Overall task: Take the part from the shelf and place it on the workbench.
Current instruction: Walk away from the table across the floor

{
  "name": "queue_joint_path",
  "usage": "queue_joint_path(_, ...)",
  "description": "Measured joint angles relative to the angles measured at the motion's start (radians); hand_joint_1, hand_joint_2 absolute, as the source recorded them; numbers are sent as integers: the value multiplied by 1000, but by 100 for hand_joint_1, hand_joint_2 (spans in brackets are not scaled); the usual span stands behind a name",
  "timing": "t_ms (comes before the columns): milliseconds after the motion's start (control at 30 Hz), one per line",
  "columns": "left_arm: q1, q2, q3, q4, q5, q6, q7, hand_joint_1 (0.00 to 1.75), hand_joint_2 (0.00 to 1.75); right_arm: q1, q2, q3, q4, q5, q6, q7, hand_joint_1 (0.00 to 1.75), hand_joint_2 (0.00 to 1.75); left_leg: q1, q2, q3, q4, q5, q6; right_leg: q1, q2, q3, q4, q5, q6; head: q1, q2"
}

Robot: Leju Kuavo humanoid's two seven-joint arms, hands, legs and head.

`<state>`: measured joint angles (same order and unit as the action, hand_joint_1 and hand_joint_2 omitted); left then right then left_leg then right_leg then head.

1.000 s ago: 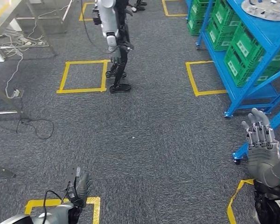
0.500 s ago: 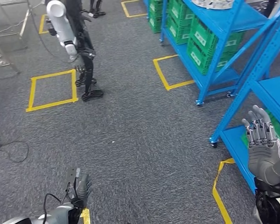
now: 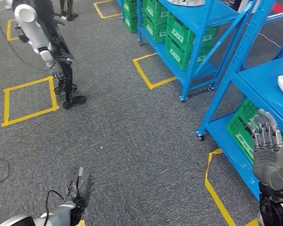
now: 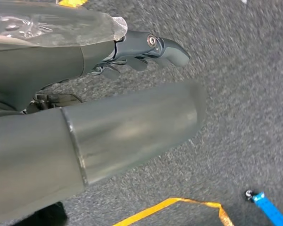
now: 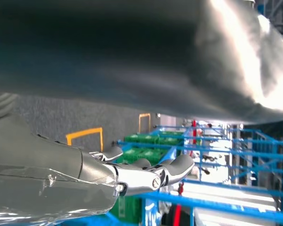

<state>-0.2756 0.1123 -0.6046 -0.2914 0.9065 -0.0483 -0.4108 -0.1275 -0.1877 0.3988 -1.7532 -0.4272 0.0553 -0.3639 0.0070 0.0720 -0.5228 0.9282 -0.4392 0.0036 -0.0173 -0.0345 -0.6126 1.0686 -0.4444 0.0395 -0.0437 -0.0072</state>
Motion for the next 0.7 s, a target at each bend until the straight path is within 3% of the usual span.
queue_joint_path(67, -1, 0, 0, 0, -1, 3, 0, 0, 0, -1, 0, -2, 0, 1, 0, -2, 0, 0, -5, 19, 4, 5, -7, -10, 7, -29, 47, -88, 20, -12, 0, 0)
queue_joint_path(100, -1, -1, 0, 0, -2, 4, 0, 0, 0, 0, 0, -3, 0, 1, 0, -2, 0, 0, -8, 30, 4, 6, -8, -14, 12, -29, 51, -97, 16, -20, -1, 0)
queue_joint_path(167, -4, -2, 0, 0, -5, 8, -1, 0, 0, 4, 0, -5, 0, 2, 0, -2, 0, 0, -6, 46, 6, 9, -14, -24, 13, -5, 50, -100, 19, -37, -5, 0)
queue_joint_path(233, -8, -5, 0, -1, -9, 12, -2, 0, 0, 4, 0, -6, -1, 4, 0, -3, 0, 0, 0, 9, -12, 58, -48, -33, 11, 17, 51, -105, 23, -50, -8, 0)
queue_joint_path(300, -9, -6, 0, -1, -14, 17, -3, 0, 0, 3, 0, -7, -1, 5, 1, -3, 0, 0, 3, -48, -75, 189, -112, -37, 10, 39, 51, -107, 26, -59, -14, 0)
queue_joint_path(367, -5, -6, 0, -1, -16, 23, -3, 0, 0, 5, 0, -7, 0, 7, 2, -2, 0, 0, 2, -64, -142, 310, -149, -36, 13, 64, 49, -107, 27, -63, -18, 0)
queue_joint_path(400, -4, -6, 0, 0, -17, 26, -3, 0, 0, 6, 0, -7, 0, 8, 2, -2, 0, 0, 2, -66, -153, 321, -138, -34, 14, 79, 50, -107, 27, -64, -19, 0)
queue_joint_path(433, -4, -6, 0, 0, -18, 27, -4, 0, 0, 7, 0, -7, 0, 8, 2, -2, 0, 0, 2, -69, -145, 291, -109, -30, 15, 93, 50, -107, 28, -64, -19, 0)
queue_joint_path(467, -5, -5, 0, 0, -20, 28, -4, 0, 0, 7, 0, -7, 0, 8, 3, -2, 0, 0, 2, -77, -118, 226, -68, -24, 16, 107, 51, -107, 28, -64, -20, 0)
queue_joint_path(533, -9, -4, 0, 0, -28, 30, -8, 0, 0, 6, 1, -7, 0, 8, 5, -2, 0, 0, 2, -114, -57, 84, -7, -14, 17, 131, 50, -105, 29, -61, -20, 0)
queue_joint_path(600, -12, -3, 0, 0, -37, 31, -12, 0, 0, 6, 1, -7, 0, 9, 9, -2, 0, 0, 1, -131, -30, 23, 5, -9, 16, 152, 45, -104, 31, -52, -19, 0)
queue_joint_path(667, -15, -4, 0, -1, -37, 25, -14, 0, 0, 7, 1, -8, 1, 10, 11, -3, 0, 0, 1, -111, -25, 12, 8, -4, 12, 167, 38, -105, 33, -40, -19, 0)
queue_joint_path(700, -17, -5, 0, -1, -34, 18, -14, 0, 0, 7, 1, -9, 1, 10, 11, -3, 0, 0, 2, -100, -21, 6, 11, 0, 13, 156, 32, -98, 27, -35, -18, 0)
